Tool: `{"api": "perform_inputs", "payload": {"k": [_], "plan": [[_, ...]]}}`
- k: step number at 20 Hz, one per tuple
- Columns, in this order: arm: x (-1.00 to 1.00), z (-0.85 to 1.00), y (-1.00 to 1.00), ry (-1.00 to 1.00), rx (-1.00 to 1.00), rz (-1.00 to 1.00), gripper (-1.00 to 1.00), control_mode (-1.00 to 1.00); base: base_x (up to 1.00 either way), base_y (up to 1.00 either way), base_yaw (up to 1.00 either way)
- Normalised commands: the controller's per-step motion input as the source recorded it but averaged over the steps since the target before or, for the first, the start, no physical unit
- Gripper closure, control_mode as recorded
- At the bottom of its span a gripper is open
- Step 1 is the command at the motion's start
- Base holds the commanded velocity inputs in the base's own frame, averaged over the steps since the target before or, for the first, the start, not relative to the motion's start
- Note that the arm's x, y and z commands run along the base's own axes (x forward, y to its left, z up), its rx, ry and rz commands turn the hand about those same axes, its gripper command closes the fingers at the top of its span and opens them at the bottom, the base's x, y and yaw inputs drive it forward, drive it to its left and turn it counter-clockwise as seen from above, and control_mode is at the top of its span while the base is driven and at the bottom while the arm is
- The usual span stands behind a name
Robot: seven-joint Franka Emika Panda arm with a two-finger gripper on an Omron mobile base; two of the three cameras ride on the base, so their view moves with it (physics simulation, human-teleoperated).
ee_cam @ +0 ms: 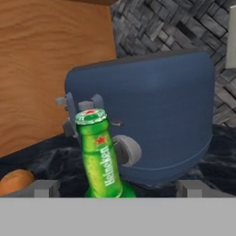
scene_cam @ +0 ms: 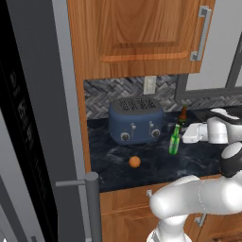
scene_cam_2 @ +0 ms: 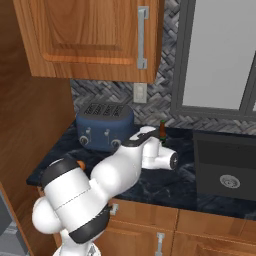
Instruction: Place the beers on the top shelf of the fridge to keep them out of children's reach, and place the tangerine on lower shelves for easy access.
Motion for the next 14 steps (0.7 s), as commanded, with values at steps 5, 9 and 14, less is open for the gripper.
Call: {"api": "perform_inputs", "payload": {"k": [5,9,14], "plan": [[0.0,-0.07,0.13,0.04,0.0,0.0,-1.0,-1.0,0.0,0.0,0.0],[0.0,-0.06,0.2,0.04,0.0,0.0,-1.0,-1.0,0.0,0.0,0.0],[0.0,-0.03,0.19,0.02,0.0,0.0,-1.0,-1.0,0.0,0.0,0.0]]}}
